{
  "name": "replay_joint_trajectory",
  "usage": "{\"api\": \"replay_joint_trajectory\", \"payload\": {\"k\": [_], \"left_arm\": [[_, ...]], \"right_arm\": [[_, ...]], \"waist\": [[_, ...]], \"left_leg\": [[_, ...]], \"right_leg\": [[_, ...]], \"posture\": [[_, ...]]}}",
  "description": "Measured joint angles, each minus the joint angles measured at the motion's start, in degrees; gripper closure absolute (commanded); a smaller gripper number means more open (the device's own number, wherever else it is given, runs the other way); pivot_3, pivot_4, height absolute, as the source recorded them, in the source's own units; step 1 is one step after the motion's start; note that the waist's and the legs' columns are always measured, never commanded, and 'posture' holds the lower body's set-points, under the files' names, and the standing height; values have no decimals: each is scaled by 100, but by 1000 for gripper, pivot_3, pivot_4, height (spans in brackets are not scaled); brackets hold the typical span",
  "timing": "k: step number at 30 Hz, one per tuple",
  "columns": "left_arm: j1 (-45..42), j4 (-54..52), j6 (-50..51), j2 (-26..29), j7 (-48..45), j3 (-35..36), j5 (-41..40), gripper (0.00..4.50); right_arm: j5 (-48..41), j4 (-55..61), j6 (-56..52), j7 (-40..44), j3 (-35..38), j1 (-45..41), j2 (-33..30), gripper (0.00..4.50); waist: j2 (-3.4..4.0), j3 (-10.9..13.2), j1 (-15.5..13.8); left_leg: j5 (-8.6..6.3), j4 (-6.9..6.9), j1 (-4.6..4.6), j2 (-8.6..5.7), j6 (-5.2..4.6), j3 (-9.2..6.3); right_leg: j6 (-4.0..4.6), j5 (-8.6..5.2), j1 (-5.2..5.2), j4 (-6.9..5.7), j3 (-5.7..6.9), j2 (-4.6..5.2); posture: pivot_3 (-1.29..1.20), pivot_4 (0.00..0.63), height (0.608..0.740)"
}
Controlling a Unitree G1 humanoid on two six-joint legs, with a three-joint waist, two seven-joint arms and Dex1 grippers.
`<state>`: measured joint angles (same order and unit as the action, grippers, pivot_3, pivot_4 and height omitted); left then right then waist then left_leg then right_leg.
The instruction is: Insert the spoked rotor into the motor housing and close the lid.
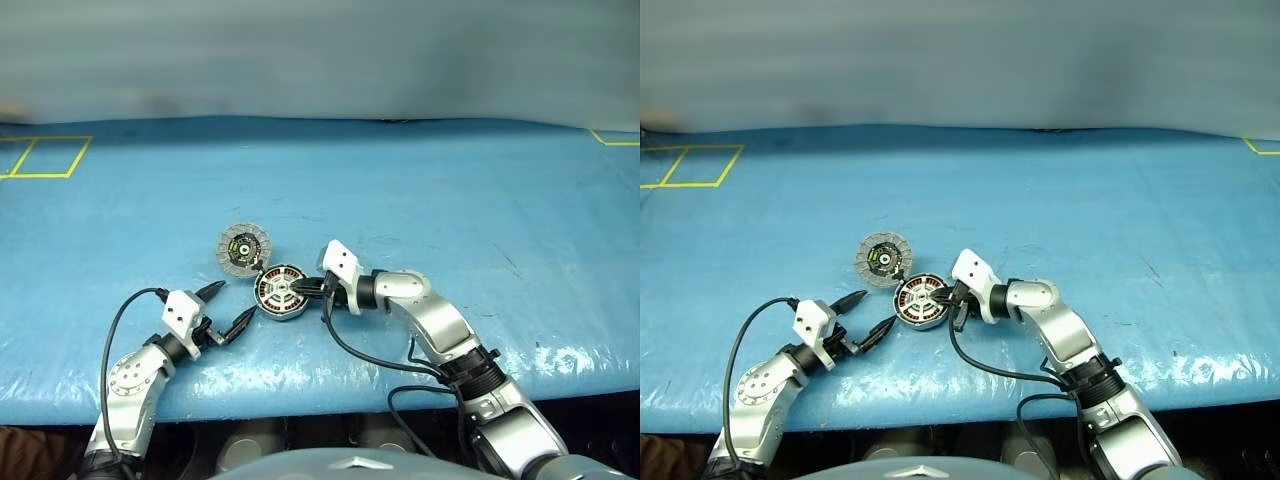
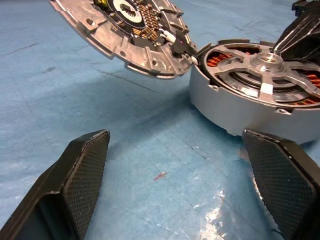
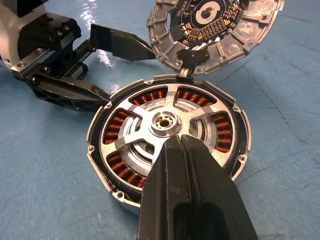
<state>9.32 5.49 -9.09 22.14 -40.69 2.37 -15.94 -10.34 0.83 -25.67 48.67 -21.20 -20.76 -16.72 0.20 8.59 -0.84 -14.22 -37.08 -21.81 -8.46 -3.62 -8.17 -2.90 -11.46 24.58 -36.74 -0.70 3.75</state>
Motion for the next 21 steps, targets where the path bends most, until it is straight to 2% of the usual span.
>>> {"api": "replay_joint_trajectory", "payload": {"k": [5, 7, 15, 21], "left_arm": [[-90, -176, 594, 24, 304, 123, -60, 0], [-155, -181, 772, 58, 534, 221, -17, 353], [-401, -167, 917, 26, 1388, 336, 561, 2880], [-751, -61, 885, -146, 1765, 360, 700, 2880]], "right_arm": [[-351, 259, -92, -7, 372, 17, 22, 4471], [-367, 316, -100, -42, 431, 57, -41, 4500], [-406, 501, -138, -162, 504, 275, -197, 4500], [-427, 546, -237, -198, 503, 429, -288, 4500]], "waist": [[0, 0, -3], [0, 0, -4], [-2, -1, -14], [-2, -1, -35]], "left_leg": [[-4, 0, 0, 4, -7, 0], [-4, 0, 1, 4, -6, 0], [4, 0, 1, 5, 9, 2], [6, -1, 1, 4, 13, 3]], "right_leg": [[0, 0, 0, -1, 1, -3], [0, 0, -1, -2, 1, -4], [1, 0, 0, -2, -2, -3], [0, 1, -1, 0, -2, -2]], "posture": [[0, 150, 740], [0, 150, 740], [0, 150, 740], [0, 150, 740]]}}
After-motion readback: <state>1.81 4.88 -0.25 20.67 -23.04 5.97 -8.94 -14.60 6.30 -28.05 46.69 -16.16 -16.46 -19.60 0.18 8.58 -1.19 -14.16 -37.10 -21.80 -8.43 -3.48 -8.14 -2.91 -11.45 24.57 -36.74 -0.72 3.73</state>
